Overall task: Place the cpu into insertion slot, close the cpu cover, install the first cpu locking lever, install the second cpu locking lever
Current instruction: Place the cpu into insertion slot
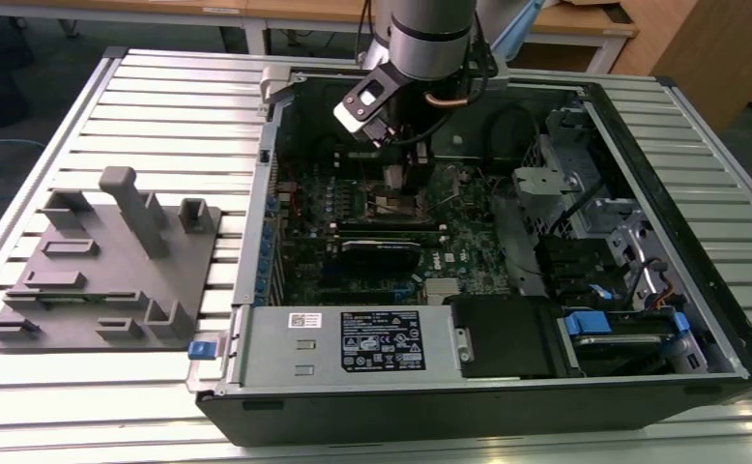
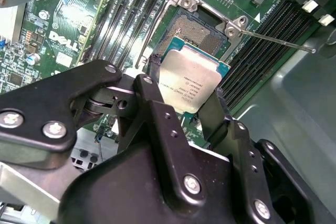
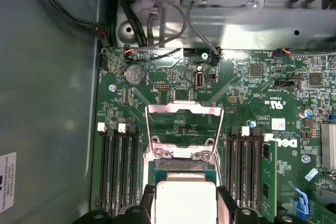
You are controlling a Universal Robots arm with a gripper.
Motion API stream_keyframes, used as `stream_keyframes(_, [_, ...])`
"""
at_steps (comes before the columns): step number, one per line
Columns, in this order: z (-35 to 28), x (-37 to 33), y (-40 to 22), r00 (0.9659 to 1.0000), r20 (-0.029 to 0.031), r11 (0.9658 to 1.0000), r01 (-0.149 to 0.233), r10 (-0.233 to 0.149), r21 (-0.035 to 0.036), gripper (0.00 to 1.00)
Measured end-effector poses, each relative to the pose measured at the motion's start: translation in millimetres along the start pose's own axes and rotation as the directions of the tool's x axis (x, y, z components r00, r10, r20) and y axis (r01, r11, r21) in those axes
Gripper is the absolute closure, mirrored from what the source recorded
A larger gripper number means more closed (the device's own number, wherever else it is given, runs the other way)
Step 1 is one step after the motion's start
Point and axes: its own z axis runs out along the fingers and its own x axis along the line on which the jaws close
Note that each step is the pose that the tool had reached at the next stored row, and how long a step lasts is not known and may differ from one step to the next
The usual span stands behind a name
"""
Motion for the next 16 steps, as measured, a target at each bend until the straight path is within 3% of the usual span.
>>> stream_keyframes(16, [7.5, -0.3, -0.3, 1.0000, 0.0007, 1.0000, 0.000, 0.000, -0.0001, 0.46])
